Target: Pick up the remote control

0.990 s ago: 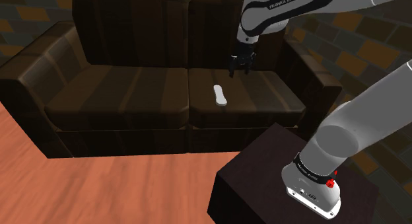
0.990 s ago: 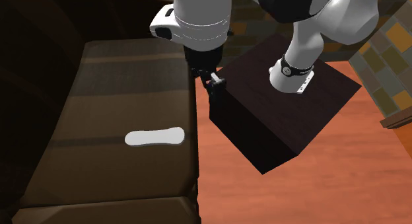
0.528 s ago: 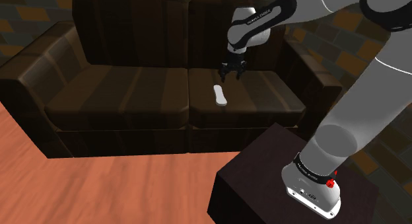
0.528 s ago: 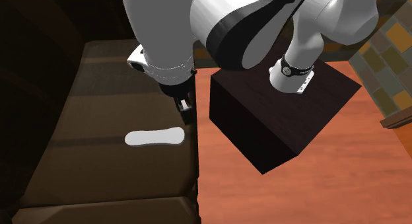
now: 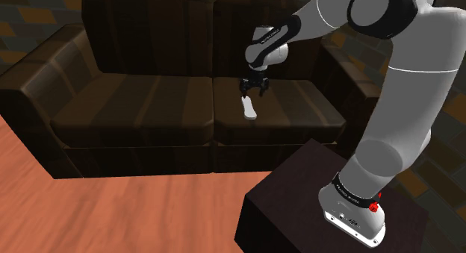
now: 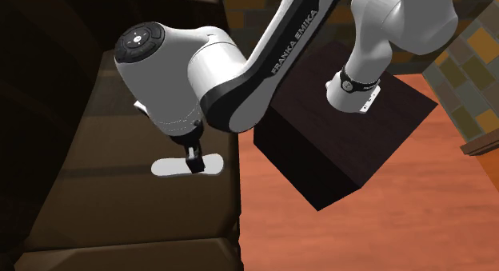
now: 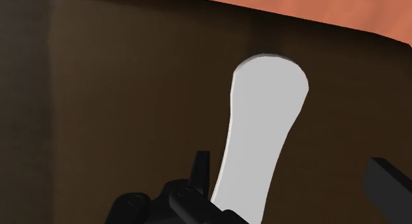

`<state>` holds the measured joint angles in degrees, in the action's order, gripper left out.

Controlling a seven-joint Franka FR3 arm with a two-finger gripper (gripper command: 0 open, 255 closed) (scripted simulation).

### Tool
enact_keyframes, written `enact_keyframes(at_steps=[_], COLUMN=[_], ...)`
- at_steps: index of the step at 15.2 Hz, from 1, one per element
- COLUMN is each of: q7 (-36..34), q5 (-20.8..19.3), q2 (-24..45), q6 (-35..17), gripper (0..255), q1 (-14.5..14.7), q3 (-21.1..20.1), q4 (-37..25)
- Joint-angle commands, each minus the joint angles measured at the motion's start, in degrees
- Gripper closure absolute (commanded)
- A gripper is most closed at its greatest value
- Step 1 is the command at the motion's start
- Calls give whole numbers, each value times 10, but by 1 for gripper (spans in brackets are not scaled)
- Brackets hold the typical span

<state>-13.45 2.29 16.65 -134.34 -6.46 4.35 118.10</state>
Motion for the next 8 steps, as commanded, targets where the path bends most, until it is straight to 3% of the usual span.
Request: enact_keyframes(at_steps=[1,5,8], q7=[-7,-21,-21], q5=[7,22,24], q2=[41,128,142], q6=[-11,-22,-34], gripper=[0,0,0], q1=[-5,-16,-17], q3=[3,7,6], q4=[-30,-105,-108])
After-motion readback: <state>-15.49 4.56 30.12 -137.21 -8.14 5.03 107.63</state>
